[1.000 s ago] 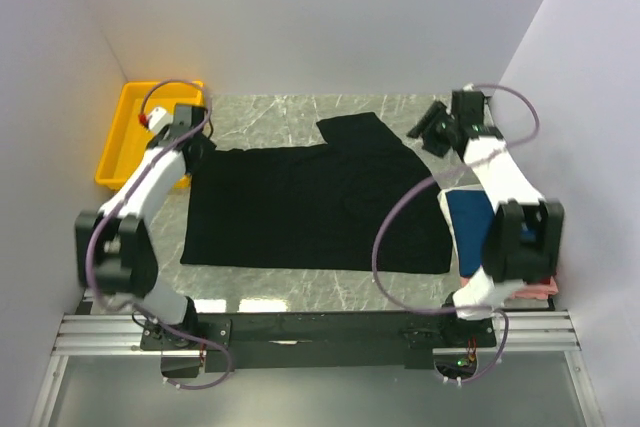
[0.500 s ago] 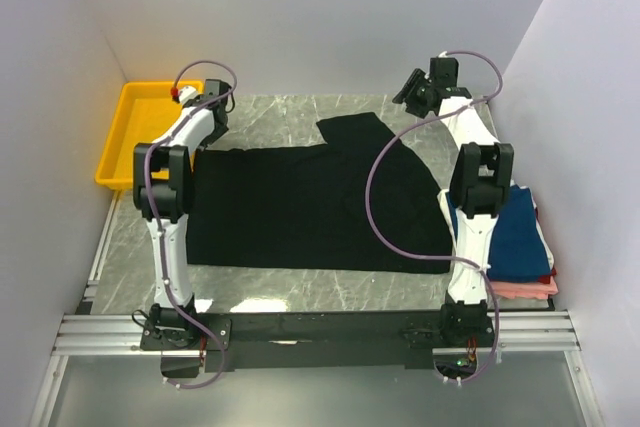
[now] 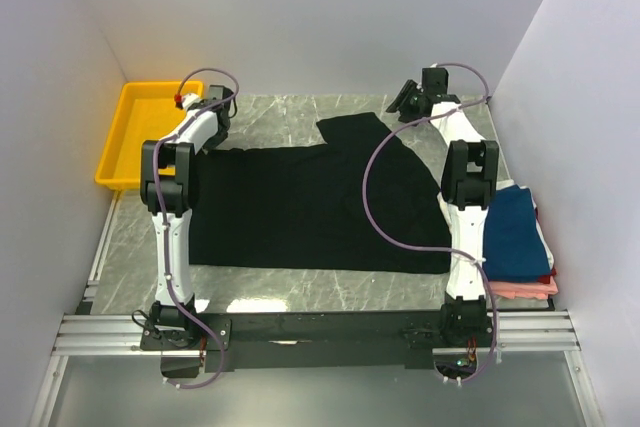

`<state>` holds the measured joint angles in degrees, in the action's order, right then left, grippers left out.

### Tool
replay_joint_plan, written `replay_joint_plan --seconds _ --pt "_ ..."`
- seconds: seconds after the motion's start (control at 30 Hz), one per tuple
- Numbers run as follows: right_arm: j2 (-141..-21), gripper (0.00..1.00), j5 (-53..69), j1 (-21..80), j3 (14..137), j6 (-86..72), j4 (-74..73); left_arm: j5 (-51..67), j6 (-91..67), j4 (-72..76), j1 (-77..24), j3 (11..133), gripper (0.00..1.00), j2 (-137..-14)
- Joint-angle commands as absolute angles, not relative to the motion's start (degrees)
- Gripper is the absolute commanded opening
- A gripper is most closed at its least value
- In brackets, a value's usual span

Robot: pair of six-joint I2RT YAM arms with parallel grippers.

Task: Fold and stack the t-shirts
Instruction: Fold the tshirt

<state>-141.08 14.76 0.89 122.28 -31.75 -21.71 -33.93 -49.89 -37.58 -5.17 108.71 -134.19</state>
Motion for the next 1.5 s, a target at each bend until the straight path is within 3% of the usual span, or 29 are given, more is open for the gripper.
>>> replay_joint_plan --seconds 0.0,0.4,0.7,1.2,1.33,1.47 --pt "-143.08 0.57 16.08 1.23 126.12 -32.69 -20.3 -33.66 -51.85 -38.67 -4.66 109.6 0.4 -135.35" --pt "-147.48 0.56 15.47 1.23 131.22 -39.63 -21.8 -30.41 -52.12 -35.07 -3.78 103.54 0.01 -132.45" --pt "-148.36 0.52 14.85 1.67 130.26 -44.91 -22.59 -28.74 -52.21 -34.28 -3.78 103.36 0.01 -131.75" --pt "-146.87 0.5 14.33 4.75 127.36 -40.78 -25.14 -27.16 -51.94 -32.61 -3.78 101.69 0.01 -130.43" --pt "-145.55 0.38 13.71 4.83 126.39 -39.12 -26.28 -26.98 -51.68 -32.26 -3.78 101.6 0.01 -130.25" --pt "-144.41 0.33 13.36 5.19 126.47 -37.53 -27.33 -26.63 -51.5 -31.91 -3.78 101.34 0.01 -130.17"
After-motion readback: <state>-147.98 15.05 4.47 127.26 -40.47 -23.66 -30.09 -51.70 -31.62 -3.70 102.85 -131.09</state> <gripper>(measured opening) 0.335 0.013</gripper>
